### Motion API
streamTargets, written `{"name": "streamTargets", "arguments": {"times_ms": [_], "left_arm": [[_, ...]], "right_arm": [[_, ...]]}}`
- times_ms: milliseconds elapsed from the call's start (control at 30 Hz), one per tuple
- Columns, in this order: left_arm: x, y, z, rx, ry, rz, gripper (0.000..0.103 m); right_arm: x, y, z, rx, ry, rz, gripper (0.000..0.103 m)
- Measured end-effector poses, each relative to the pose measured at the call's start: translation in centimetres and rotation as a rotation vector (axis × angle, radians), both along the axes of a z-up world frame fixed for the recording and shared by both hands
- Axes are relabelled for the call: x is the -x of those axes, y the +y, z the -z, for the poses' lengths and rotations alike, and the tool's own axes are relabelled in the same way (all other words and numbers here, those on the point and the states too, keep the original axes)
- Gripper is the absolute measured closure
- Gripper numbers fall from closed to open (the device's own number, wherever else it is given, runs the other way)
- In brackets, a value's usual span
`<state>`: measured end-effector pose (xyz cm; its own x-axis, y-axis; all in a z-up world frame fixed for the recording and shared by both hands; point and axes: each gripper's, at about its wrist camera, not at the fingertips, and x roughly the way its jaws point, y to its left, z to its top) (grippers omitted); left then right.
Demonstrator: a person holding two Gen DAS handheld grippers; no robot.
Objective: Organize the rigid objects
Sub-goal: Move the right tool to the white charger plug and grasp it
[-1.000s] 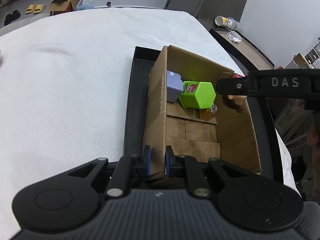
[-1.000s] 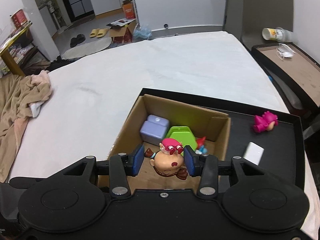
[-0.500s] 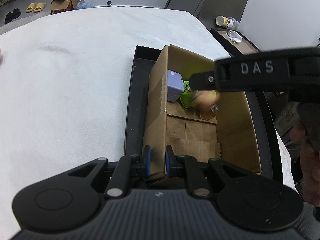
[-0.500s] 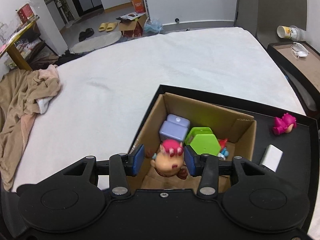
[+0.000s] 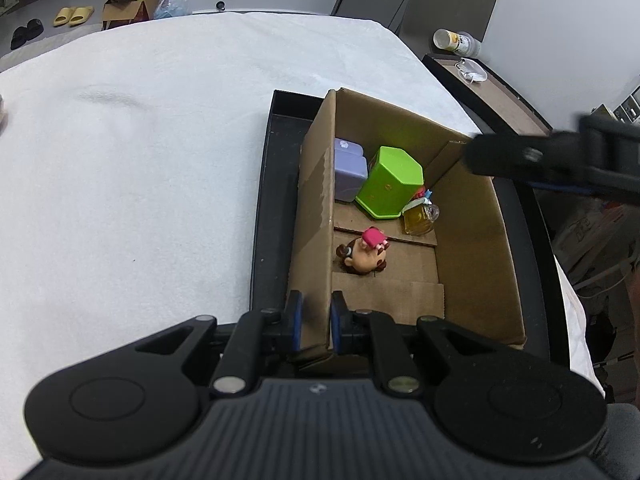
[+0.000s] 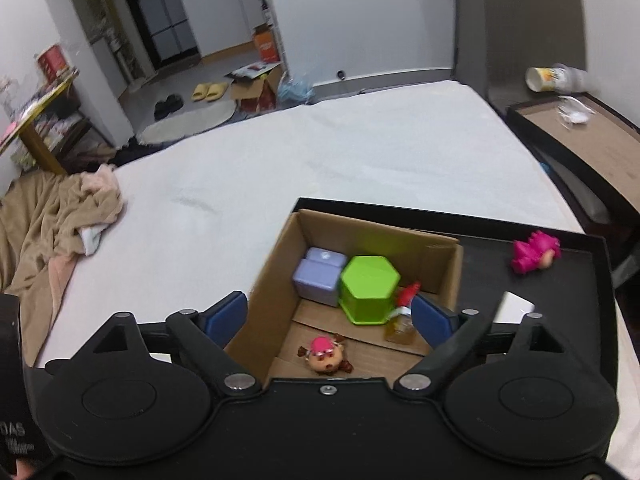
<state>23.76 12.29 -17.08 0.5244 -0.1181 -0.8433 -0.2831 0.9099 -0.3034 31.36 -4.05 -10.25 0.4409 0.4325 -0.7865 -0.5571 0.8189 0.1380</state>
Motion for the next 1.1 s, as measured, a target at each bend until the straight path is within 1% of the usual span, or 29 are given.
{"name": "streamTargets", "arguments": {"times_ms": [200, 333, 600, 767, 867, 1100], "left_arm": [[-0.3, -0.4, -0.1, -0.018, 0.012, 0.003, 0.09], [-0.5, -0.7, -0.1, -0.034, 0.031, 0.006, 0.09], [-0.8, -1.5, -0.3, -0.063, 0.066, -0.004, 0.091], [-0.7, -1.6, -0.6, -0.064, 0.092, -0.03, 0.091], [-1.2, -2.0, -0.6, -0.086, 0.124, -0.041, 0.091], [-1.4, -2.8, -0.9, -0.122, 0.156, -0.057, 0.091]], "right_arm": [[0.2, -4.0, 0.3, -0.032, 0.014, 0.061, 0.013], [0.3, -6.4, 0.6, -0.06, 0.03, 0.081, 0.013], [0.7, -10.0, 0.4, -0.088, 0.022, 0.098, 0.013], [0.5, -12.2, 0.6, -0.117, 0.027, 0.106, 0.013], [0.2, -13.5, 0.9, -0.132, 0.032, 0.12, 0.013], [-0.6, -16.0, 1.8, -0.17, 0.055, 0.146, 0.013]]}}
